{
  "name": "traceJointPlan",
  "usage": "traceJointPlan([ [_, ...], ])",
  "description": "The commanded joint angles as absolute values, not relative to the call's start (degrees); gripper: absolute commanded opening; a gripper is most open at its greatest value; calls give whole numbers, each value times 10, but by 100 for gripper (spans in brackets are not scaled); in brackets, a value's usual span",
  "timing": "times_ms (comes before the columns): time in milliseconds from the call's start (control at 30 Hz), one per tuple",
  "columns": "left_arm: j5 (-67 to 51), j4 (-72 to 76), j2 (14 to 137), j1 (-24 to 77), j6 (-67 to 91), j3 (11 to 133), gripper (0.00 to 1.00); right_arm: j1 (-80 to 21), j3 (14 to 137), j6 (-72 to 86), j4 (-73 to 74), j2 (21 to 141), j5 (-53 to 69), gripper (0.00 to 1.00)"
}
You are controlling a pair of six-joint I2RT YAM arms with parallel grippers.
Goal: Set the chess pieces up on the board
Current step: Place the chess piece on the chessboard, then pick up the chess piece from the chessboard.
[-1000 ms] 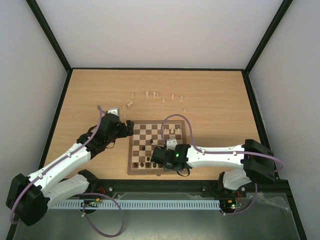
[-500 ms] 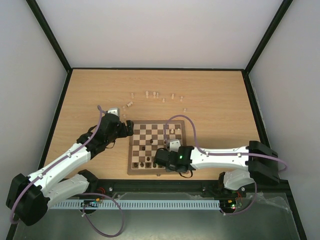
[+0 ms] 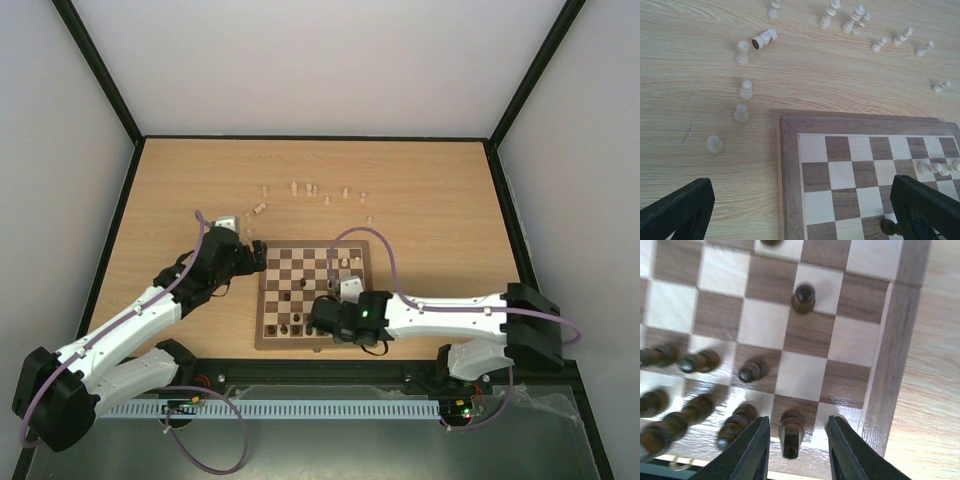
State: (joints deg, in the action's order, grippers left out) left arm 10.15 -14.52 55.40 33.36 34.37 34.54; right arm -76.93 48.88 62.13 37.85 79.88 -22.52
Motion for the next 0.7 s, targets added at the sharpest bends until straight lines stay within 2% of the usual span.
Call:
traceJointPlan([
  [0,112,-157,555,335,334,371,100,-774,558,614,466,749,-304,35],
  [100,113,-160,549,331,336,375,99,-748,584,585,485,731,-329,38],
  [300,114,-162,540,330,346,366,100,-657,584,487,434,723,-290,38],
  [667,123,-166,542,331,355,349,99,-573,568,380,334,816,-157,36],
])
